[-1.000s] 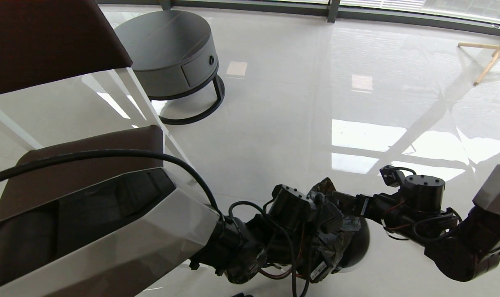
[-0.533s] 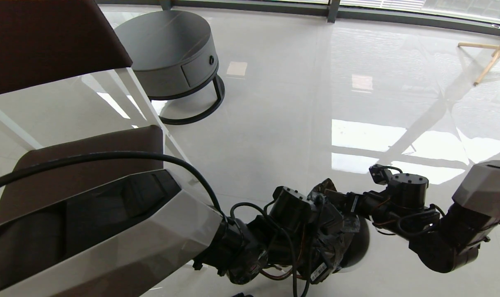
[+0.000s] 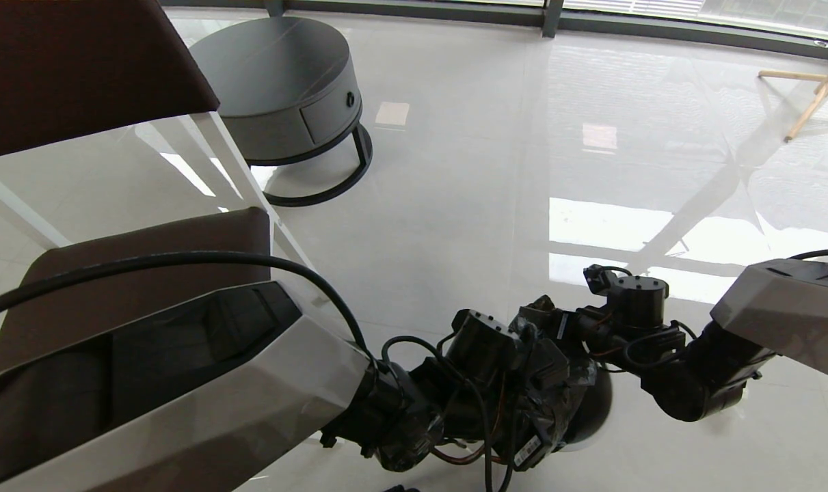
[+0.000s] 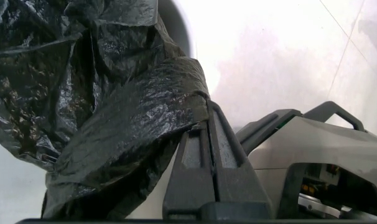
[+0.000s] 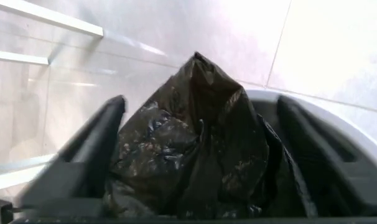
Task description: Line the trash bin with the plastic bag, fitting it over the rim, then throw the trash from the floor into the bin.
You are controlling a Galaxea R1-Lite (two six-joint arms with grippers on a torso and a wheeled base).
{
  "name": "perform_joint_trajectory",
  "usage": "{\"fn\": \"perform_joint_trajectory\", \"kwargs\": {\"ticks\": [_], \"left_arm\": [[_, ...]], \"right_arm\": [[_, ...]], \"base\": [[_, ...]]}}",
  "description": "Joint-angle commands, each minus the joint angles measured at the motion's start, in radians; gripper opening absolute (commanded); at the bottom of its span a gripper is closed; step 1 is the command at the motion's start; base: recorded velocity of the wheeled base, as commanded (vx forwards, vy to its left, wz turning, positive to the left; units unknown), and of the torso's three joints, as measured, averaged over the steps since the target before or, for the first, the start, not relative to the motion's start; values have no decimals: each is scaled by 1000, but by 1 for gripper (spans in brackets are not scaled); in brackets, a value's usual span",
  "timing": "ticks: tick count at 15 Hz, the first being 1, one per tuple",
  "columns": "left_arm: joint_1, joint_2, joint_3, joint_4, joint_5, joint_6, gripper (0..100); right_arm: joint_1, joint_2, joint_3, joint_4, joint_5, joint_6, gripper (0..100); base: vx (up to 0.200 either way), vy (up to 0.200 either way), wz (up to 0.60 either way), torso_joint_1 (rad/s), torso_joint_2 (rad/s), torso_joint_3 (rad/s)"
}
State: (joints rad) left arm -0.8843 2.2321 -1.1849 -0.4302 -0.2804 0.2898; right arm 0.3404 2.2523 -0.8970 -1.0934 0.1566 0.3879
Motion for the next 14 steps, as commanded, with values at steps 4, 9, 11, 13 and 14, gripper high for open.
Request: {"fn": "perform_joint_trajectory", "kwargs": {"ticks": [4,9,11,13,14], "left_arm": [[1,7,-4,-1,0,0,0],[1,9,-7,-1,0,0,0],[1,11,-9,-2,0,0,0],[1,18,-15,-5,0,-1,0],[1,24,-19,-7,0,-1,0]], "right_arm": [[2,44,-5,0,0,0,0],[0,47,49,-3,0,-18,0],[-4,61,56,-5,0,-18,0],[-18,89,52,-6,0,-32,0],[-27,107,46,-6,0,-46,0]], "base": [[0,0,0,0,0,0],[0,0,0,0,0,0],[0,0,0,0,0,0],[0,0,0,0,0,0],[0,0,0,0,0,0]]}}
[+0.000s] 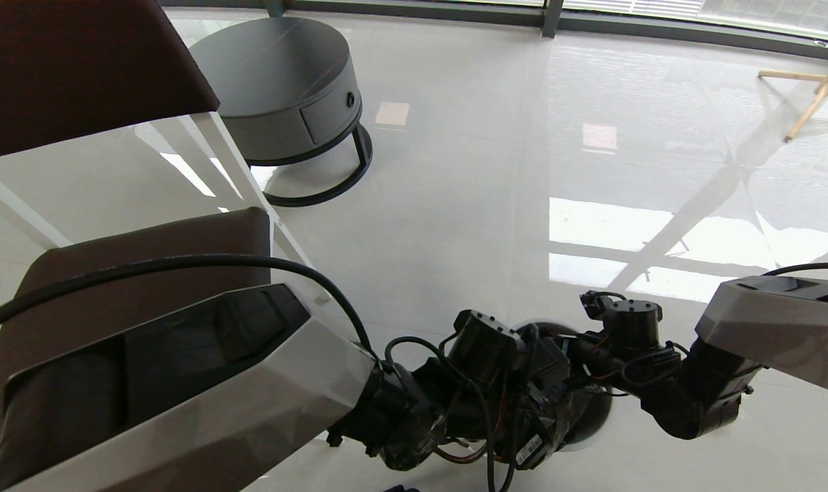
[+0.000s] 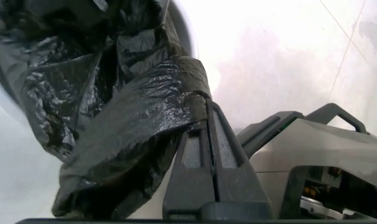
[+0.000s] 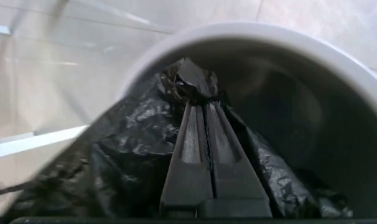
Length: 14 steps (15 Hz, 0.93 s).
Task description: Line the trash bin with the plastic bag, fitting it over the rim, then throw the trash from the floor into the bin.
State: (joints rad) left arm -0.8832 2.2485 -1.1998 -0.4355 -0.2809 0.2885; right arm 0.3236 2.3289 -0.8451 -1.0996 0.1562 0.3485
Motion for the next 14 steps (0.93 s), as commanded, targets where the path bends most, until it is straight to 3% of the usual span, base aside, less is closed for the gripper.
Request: {"fn": "perform_joint_trajectory", "kwargs": {"ticks": [1,8,14], "left_arm": [[0,8,-11,0,0,0,0],[1,46,-50,-2,28,0,0],[16,85,-107,4,29,0,0]], "right_arm": [[-12,40,-14,0,0,-8,0],[-58,70,-89,6,0,-6,0],[-64,-60,6,3,2,-10,0]], "base": [[0,0,0,0,0,0],[0,0,0,0,0,0],[0,0,0,0,0,0]]}}
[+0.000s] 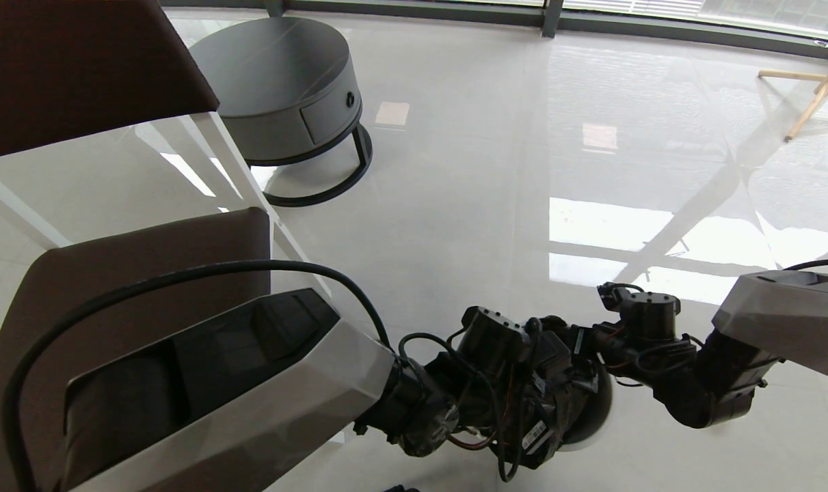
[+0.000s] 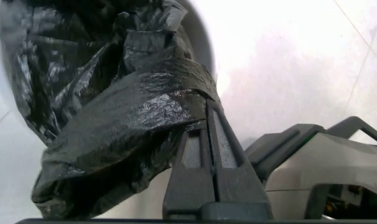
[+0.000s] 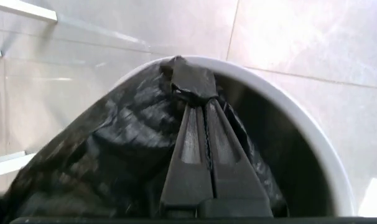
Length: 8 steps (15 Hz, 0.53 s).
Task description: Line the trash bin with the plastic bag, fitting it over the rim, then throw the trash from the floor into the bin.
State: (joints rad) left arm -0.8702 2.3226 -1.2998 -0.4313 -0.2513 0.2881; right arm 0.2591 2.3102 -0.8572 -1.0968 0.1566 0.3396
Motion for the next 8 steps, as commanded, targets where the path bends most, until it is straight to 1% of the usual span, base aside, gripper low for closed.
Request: {"fn": "perform_joint_trajectory", "kwargs": {"ticks": [1,3,8], "left_arm": [[4,18,-18,0,0,0,0],[4,20,-24,2,0,0,0],[4,20,-24,2,1,0,0]], "right_arm": [[0,-52,32,-2,0,-2,0],[0,-49,33,3,1,-13,0],[9,25,24,5,1,-16,0]], "base": [[0,0,0,0,0,0],[0,0,0,0,0,0],[0,0,0,0,0,0]]}}
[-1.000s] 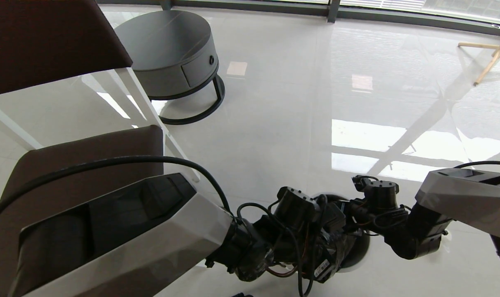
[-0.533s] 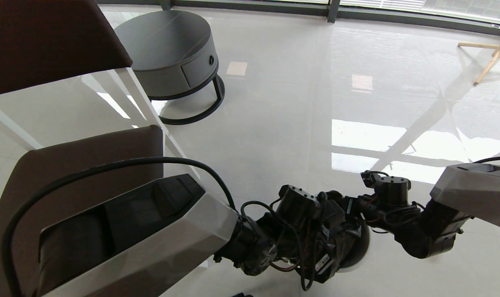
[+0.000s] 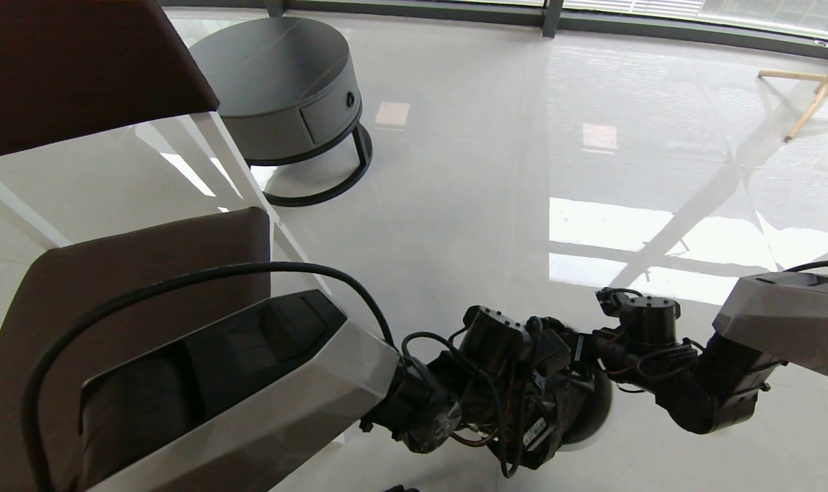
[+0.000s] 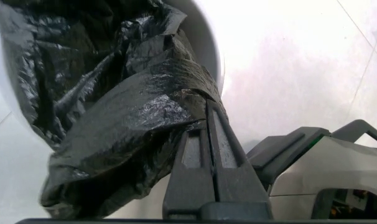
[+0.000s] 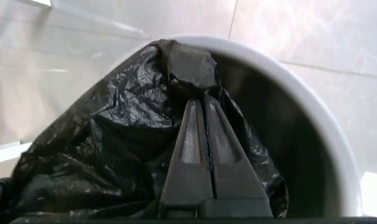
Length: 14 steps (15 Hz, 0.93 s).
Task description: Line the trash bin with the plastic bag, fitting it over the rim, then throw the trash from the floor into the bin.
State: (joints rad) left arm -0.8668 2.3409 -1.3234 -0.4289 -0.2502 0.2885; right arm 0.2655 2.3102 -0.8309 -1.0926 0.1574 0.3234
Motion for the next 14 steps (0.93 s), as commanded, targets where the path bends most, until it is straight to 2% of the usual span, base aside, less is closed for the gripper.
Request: {"fn": "perform_joint_trajectory", "kwargs": {"ticks": [1,5,6,14], "left_arm": [[0,3,0,-1,0,0,0],[0,15,-5,-1,0,0,0],[0,15,-5,-1,0,0,0],[0,41,-25,-1,9,-2,0]], "right_arm": [[3,35,-2,0,-1,0,0],[-3,80,-17,3,-1,-15,0],[-5,84,-19,3,-1,-24,100],[-11,-51,50,3,2,-33,100]], "base": [[0,0,0,0,0,0],[0,0,0,0,0,0],[0,0,0,0,0,0],[0,0,0,0,0,0]]}}
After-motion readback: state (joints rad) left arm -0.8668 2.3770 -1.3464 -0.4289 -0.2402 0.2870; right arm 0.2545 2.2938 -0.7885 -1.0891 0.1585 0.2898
